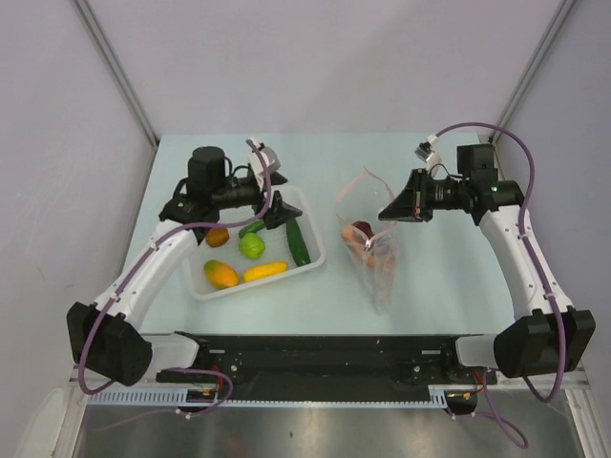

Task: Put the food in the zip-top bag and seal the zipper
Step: Place the fake food in the zipper food storage bag, then pick up the fake vegetable from the bin.

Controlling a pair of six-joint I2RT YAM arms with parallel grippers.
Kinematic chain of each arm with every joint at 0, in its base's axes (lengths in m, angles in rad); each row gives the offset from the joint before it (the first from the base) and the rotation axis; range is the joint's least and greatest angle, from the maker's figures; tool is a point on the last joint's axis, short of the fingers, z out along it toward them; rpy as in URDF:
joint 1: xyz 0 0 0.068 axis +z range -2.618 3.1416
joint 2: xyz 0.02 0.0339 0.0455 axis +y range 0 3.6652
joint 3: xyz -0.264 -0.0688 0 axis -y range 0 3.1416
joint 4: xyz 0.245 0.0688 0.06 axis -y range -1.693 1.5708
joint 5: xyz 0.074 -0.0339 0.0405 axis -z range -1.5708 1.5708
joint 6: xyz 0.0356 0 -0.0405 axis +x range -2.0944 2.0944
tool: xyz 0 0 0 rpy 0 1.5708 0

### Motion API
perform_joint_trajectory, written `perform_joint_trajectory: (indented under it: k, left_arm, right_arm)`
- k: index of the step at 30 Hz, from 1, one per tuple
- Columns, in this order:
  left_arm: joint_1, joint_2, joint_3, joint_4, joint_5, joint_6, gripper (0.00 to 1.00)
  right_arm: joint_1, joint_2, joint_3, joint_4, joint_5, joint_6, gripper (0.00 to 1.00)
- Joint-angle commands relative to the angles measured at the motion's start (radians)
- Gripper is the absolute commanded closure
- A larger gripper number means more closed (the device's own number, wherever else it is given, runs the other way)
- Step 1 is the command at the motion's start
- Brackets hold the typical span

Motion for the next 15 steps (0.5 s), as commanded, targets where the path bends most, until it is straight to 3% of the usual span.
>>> perform_joint_trajectory:
  k: [1,5,8,11,14,15]
  left_arm:
    - [0.100,0.058,0.053,-0.205,-0.022,0.041,0.00]
    - [0.149,0.147,0.087,-0.335,-0.080,0.224,0.04]
    - [0.147,0.240,0.131,-0.427,-0.139,0.321,0.12]
    - [0.146,0.280,0.124,-0.392,-0.137,0.207,0.15]
    - [0.144,0.322,0.082,-0.256,-0.113,-0.046,0.16]
    - [0.146,0.342,0.070,-0.227,-0.113,-0.191,0.19]
  right_arm:
    - [0.017,-0.037,0.039,-0.026,0.180,-0.088,1.00]
    - [0.031,-0.035,0.037,-0.008,0.253,-0.097,1.00]
    - [0.035,-0.032,0.041,0.005,0.267,-0.086,1.00]
    - [0.035,-0.035,0.039,0.006,0.278,-0.085,1.00]
    - [0.035,-0.042,0.037,0.005,0.301,-0.085,1.00]
    - [0.035,-0.042,0.037,0.000,0.304,-0.085,1.00]
